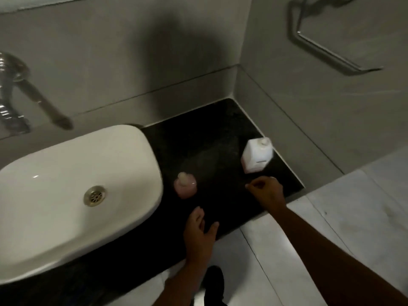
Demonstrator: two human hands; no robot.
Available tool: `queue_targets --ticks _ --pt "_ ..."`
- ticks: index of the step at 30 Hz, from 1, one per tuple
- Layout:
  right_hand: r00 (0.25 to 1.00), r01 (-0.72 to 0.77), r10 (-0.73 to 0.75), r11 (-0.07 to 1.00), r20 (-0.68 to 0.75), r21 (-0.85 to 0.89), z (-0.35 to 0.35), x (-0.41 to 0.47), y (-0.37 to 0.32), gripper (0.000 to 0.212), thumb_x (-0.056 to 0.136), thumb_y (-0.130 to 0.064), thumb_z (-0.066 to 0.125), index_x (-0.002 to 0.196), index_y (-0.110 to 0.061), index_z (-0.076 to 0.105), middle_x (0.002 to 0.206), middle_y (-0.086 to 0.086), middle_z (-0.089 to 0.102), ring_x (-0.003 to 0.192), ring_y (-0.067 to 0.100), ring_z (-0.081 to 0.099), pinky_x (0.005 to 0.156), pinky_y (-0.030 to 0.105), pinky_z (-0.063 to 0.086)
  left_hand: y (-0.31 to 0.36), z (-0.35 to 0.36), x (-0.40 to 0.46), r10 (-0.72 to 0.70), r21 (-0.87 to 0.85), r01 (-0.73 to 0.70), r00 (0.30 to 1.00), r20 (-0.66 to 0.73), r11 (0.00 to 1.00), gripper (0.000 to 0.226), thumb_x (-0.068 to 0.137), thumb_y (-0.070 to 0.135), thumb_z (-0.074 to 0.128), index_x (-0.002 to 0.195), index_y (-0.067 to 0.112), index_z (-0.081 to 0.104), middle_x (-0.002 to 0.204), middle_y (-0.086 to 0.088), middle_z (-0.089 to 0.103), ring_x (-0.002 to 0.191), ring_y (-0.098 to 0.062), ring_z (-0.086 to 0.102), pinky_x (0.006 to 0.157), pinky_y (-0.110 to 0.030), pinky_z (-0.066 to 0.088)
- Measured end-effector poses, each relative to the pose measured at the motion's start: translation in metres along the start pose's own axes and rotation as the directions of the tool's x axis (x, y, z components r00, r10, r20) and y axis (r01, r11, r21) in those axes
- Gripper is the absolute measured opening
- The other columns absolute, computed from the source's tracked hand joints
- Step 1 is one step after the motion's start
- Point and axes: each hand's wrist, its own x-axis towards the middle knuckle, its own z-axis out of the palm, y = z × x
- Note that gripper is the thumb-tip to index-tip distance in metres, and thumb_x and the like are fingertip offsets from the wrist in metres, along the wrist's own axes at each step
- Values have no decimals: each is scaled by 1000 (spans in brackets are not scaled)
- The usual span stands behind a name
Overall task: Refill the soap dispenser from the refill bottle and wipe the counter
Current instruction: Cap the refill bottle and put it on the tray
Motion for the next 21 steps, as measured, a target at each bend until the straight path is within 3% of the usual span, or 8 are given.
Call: queue_targets --ticks 2,4,7,9,12,16,18,21 --pt "994 -22 14 997 -109 -72 -25 7 18 26 78 -30 81 96 -15 71 77 -6 64 85 17 67 75 23 44 23 31 1 73 35 -78 990 120 996 70 81 -4 80 143 5 48 143 -17 58 134 -24 56 110 -30 44" --pt "991 -5 -18 985 -135 -171 -42 19 33 41 78 -33 81 111 -14 66 94 3 67 96 24 67 78 27 45 59 63 17 154 89 -175 966 206 981 77 80 1 83 147 7 46 146 -15 55 134 -20 54 109 -28 44" --pt "999 -2 -10 943 -33 -333 -50 38 48 75 76 -43 80 138 -16 49 130 16 55 116 35 58 94 39 47 113 100 56 260 237 -316 935 239 918 95 75 14 89 153 9 36 155 -14 43 143 -24 43 119 -37 37" --pt "999 2 18 917 46 -398 -47 49 53 80 76 -46 78 143 -21 44 139 17 47 122 36 53 99 42 45 138 117 83 287 329 -376 914 288 866 108 70 17 92 157 7 29 159 -14 35 149 -27 34 122 -35 28" --pt "992 2 43 931 116 -365 -36 62 54 68 82 -41 75 142 -24 48 142 15 42 124 36 51 101 39 45 154 130 109 257 387 -416 880 399 823 116 67 12 94 158 6 23 161 -16 31 150 -29 32 123 -39 28" --pt "990 9 26 969 139 -248 -30 71 54 28 89 -24 65 116 -18 69 123 13 61 103 29 62 89 34 51 149 137 125 339 407 -499 849 405 765 86 67 8 93 139 -5 48 139 -24 57 131 -37 56 110 -44 45" --pt "994 -2 27 974 107 -226 -32 70 55 21 89 -22 64 109 -18 71 113 10 66 89 21 60 77 30 48 146 137 128 334 423 -490 857 391 762 83 66 13 94 135 -1 51 135 -20 61 127 -34 59 105 -41 48" --pt "998 -27 34 989 47 -148 -42 65 52 19 85 -31 69 102 -22 70 103 3 68 88 17 61 75 29 46 141 132 130 364 390 -497 856 367 775 83 63 19 97 132 4 53 134 -15 63 125 -31 60 102 -41 51"
